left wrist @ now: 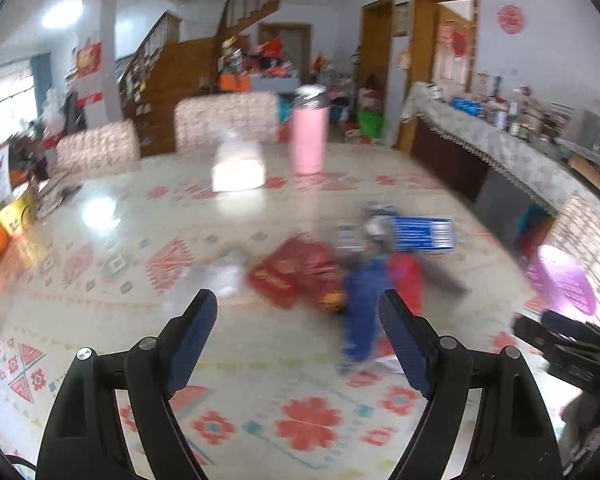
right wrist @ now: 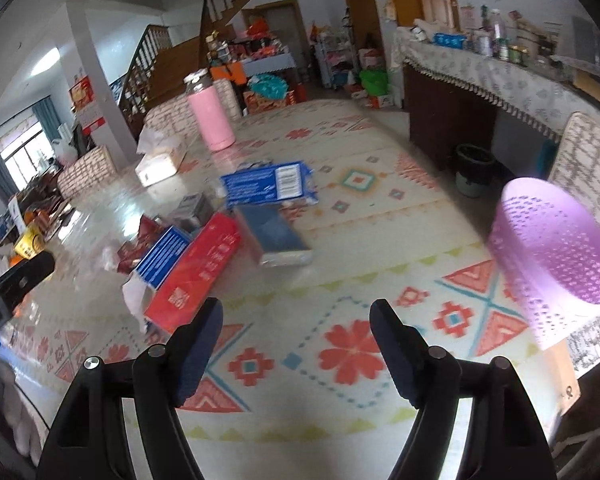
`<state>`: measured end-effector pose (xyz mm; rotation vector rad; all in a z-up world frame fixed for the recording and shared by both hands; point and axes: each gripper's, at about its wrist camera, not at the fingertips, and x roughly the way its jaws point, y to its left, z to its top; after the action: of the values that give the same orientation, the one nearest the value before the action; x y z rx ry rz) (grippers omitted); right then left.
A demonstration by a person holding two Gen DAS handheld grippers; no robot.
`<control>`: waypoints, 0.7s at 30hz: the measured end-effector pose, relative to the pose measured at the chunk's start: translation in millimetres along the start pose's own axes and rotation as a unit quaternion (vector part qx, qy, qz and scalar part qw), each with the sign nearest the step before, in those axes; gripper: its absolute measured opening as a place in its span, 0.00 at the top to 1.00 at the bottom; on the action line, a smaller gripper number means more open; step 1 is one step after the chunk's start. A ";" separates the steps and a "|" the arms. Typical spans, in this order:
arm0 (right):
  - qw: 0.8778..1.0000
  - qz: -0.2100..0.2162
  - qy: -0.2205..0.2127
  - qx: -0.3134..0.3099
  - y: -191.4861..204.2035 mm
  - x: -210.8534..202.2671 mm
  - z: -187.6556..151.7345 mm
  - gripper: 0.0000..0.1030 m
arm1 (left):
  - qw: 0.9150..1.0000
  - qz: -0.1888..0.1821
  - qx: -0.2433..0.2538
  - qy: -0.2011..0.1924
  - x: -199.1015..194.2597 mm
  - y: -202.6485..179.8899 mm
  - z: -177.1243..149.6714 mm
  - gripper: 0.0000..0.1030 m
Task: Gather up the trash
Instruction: 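Move both tools back over the cluttered table, then grasp the red cigarette box with the left tool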
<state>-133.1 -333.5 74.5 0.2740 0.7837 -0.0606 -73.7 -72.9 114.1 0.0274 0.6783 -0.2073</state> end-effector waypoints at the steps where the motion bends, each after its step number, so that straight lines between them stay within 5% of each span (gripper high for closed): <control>1: 1.000 0.005 0.004 -0.002 3.8 4.5 -0.3 0.22 | 1.000 0.001 -0.008 0.009 7.3 10.6 1.8 0.20; 9: 0.997 0.055 0.047 -0.020 43.0 50.5 0.1 0.22 | 0.992 -0.032 -0.083 0.090 79.4 71.7 18.3 0.20; 14: 0.996 0.070 0.056 -0.025 57.0 65.6 -0.1 0.22 | 0.990 -0.057 -0.070 0.104 118.1 70.8 36.9 0.20; 21: 0.996 0.069 0.054 -0.021 52.6 66.4 5.1 0.22 | 0.992 -0.037 -0.013 0.120 162.5 51.5 42.0 0.20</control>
<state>-74.3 -281.1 42.9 0.2921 0.8710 0.1022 85.9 -55.8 43.0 0.0022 0.9218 -0.2687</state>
